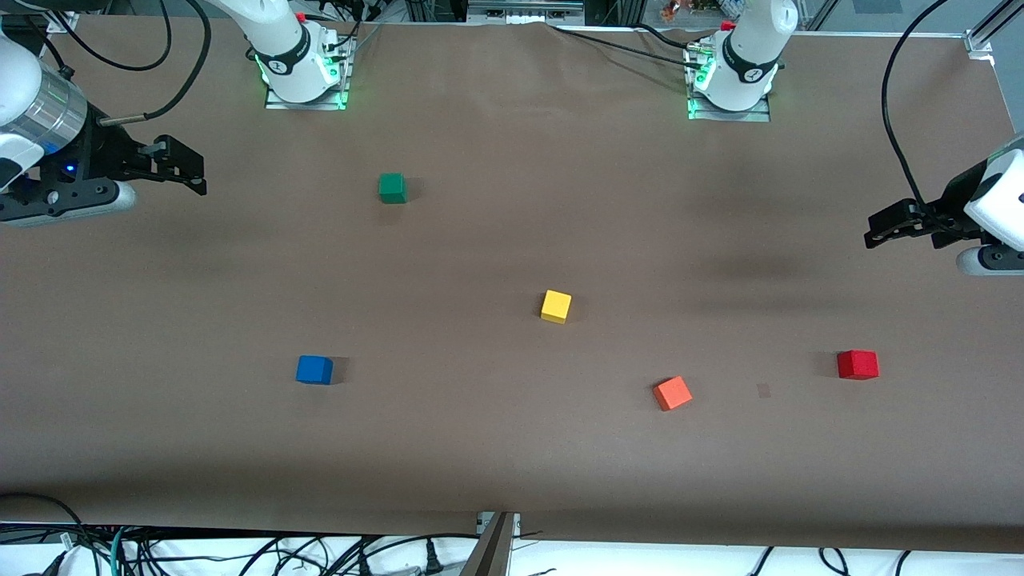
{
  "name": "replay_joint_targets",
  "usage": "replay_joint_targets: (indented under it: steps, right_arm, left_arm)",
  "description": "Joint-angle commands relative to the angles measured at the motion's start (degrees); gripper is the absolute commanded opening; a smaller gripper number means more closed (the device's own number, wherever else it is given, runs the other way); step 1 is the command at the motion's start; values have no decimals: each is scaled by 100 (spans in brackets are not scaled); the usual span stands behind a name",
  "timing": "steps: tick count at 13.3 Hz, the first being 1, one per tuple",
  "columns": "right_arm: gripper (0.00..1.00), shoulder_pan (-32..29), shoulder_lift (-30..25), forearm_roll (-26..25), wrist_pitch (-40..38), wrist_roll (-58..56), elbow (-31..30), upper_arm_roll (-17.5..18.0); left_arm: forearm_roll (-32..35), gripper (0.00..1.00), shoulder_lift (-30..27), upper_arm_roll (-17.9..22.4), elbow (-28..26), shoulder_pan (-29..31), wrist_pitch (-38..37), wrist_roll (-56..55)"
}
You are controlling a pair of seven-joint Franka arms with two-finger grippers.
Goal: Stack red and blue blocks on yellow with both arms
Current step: 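Move the left gripper toward the red cube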
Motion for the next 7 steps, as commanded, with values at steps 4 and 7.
replay_joint_targets:
  steps: [4,7]
  right_arm:
    - [100,-16,-120,-80,-72,-71,-41,28]
    - [100,-16,-120,-97,-54,-80,-41,28]
  left_arm:
    - [-46,100,175,-11,222,42,-140,21]
    - [-46,100,552,-11,555,296,-131,47]
